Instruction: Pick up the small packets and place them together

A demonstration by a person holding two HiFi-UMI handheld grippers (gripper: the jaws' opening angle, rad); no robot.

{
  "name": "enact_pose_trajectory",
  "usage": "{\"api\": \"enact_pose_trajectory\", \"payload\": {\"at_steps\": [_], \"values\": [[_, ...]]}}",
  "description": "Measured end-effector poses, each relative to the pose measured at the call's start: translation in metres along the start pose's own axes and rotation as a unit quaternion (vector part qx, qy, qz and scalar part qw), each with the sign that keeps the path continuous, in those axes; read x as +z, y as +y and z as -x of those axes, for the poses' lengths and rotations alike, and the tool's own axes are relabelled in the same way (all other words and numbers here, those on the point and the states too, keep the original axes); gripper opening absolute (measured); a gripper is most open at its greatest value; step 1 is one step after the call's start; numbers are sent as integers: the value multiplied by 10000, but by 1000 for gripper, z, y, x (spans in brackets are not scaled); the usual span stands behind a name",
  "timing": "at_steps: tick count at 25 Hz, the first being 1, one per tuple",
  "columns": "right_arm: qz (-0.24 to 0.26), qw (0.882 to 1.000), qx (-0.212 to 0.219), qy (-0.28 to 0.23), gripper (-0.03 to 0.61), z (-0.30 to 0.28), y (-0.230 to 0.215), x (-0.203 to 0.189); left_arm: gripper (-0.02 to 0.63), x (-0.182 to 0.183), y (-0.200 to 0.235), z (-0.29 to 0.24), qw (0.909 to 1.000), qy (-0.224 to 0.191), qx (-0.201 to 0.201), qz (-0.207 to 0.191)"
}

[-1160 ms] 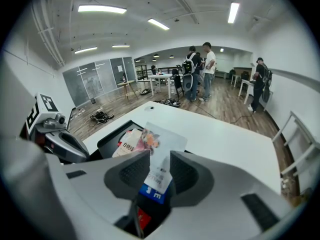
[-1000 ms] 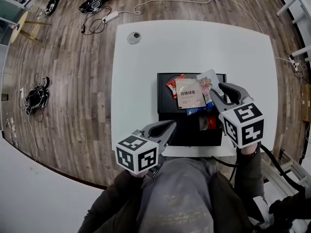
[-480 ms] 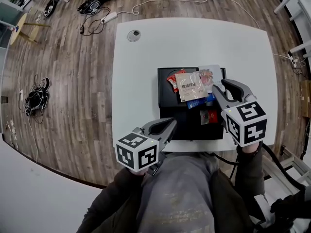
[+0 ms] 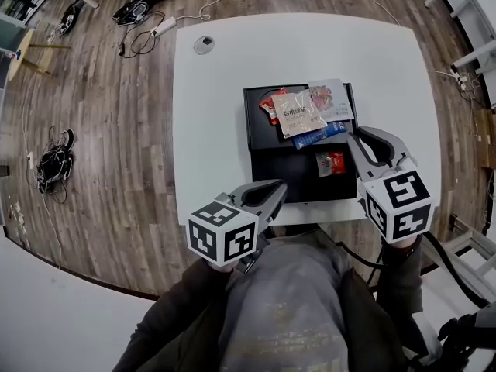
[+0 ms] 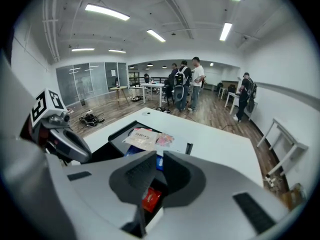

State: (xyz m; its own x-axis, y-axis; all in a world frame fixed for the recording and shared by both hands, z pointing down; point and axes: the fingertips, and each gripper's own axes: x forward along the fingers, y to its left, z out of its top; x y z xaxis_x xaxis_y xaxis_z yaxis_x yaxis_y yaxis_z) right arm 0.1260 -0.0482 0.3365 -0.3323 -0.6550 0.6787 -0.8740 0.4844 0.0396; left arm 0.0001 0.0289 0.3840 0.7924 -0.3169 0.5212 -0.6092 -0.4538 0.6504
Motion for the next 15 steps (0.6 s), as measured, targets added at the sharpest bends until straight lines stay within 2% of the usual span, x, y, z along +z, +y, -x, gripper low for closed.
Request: {"api": "enact_pose_trajectory", "payload": {"at_steps": [1,2,8,15], "values": [[37,10000,60,64,15,1,6,-7,-8,-3,-2,0,10000,29,-26,-17],[55,9997,134,178,5,0,12,-16,-8,-7,-4,0,10000,55,-50,-33],[543,9884,361,1372,5,-21,44,-76,-8,-15,-10,4,9998,156,-51,-96],[1063,9733,340,2008,5,-44,46,-94,-8,-12,2,7,9998,136,113,40]]}}
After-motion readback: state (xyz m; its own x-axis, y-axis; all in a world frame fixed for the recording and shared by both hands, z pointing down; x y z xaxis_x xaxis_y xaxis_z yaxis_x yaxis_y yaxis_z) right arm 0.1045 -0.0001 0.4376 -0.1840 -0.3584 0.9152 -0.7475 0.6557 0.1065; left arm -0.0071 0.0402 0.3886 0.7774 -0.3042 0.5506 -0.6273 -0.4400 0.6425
